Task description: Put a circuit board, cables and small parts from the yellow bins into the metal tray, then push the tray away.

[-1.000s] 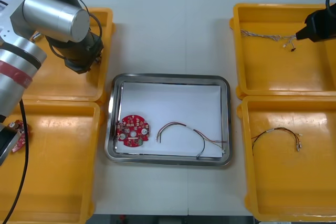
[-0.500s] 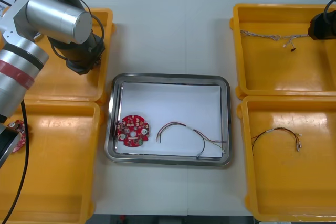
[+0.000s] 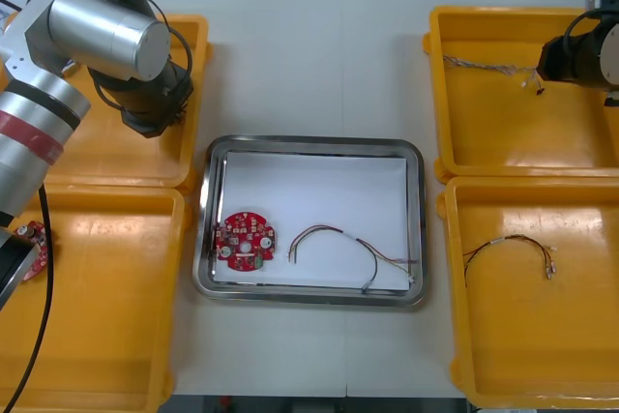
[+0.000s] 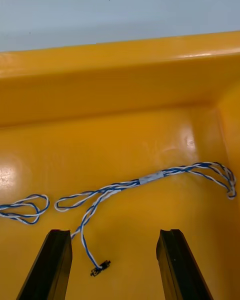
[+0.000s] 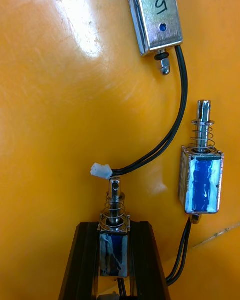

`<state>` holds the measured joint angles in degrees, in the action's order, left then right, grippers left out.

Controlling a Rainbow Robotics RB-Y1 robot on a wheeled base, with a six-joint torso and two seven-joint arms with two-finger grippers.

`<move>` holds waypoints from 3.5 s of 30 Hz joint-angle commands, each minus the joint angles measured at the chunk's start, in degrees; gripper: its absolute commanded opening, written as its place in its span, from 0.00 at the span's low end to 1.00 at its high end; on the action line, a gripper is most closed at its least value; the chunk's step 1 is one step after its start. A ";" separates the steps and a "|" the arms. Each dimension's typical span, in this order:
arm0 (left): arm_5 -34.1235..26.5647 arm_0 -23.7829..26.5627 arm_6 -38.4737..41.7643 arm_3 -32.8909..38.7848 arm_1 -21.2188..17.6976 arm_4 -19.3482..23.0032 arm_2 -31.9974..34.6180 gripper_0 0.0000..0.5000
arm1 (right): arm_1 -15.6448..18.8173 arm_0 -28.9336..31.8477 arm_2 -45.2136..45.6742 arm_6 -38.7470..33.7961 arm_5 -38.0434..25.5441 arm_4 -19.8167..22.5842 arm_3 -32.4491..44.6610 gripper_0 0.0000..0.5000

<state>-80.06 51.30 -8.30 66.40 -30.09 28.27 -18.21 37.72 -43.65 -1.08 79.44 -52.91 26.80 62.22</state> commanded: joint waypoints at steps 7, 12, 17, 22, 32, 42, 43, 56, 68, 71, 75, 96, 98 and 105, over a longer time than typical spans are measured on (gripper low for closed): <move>-5.63 -0.24 -13.41 5.23 -5.77 -0.84 -1.92 0.00 | -3.36 -2.41 0.20 -1.66 6.06 0.10 -4.04 1.00; -5.72 -1.03 -18.86 7.78 -8.58 -1.11 -1.92 0.00 | -4.15 -2.32 0.20 -1.75 6.41 0.10 -4.48 1.00; -6.43 -1.03 -22.99 9.71 -10.08 -1.02 -1.04 0.00 | -4.77 -2.32 -0.06 -1.75 6.41 0.10 -4.48 1.00; -9.85 -1.03 -26.59 11.91 -10.52 -1.11 1.51 0.00 | -4.94 -2.14 -0.68 -1.92 6.24 0.10 -4.48 1.00; -18.82 -1.03 -29.84 19.38 -11.31 -1.11 5.37 0.00 | -4.94 -2.14 -1.03 -1.40 5.27 0.10 -4.48 0.00; -20.66 -1.12 -30.90 22.37 -11.48 -1.02 5.55 0.00 | -3.10 -2.32 -0.41 0.45 1.75 0.19 -3.25 0.00; -20.66 -1.12 -30.99 22.28 -11.48 -1.11 5.55 0.00 | -2.57 -2.32 -0.06 0.63 -0.01 0.19 -2.28 0.00; -13.98 -6.39 -33.18 22.37 -11.31 -4.89 5.46 0.00 | -1.25 -2.32 5.56 2.73 -22.86 0.45 6.16 0.00; 6.41 -17.29 -35.56 22.28 -10.25 -8.67 5.37 0.00 | -1.60 -2.32 10.05 4.58 -38.85 1.59 8.80 0.00; 8.52 -18.43 -36.17 22.28 -10.25 -8.49 5.37 0.00 | -2.04 -2.32 10.49 4.93 -41.84 1.86 9.94 0.00; 7.20 -17.91 -37.05 22.28 -10.34 -8.40 5.46 0.00 | -3.01 -2.32 10.57 4.93 -43.77 2.38 11.08 0.00; -12.58 -8.41 -38.63 25.62 -11.84 -0.32 7.75 0.00 | -3.80 -1.97 12.95 3.70 -43.95 4.40 11.52 1.00; -14.25 -7.18 -38.90 25.71 -12.28 0.56 8.01 0.00 | -3.71 -2.05 13.04 2.12 -43.69 4.23 11.52 1.00; -20.05 -3.49 -40.30 25.71 -14.30 5.84 10.29 0.00 | -3.27 -4.34 13.04 -5.70 -43.16 3.09 8.80 1.00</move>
<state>-97.99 43.79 -41.33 90.03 -40.80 32.04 -10.64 34.06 -44.21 10.55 77.22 -96.51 30.63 71.78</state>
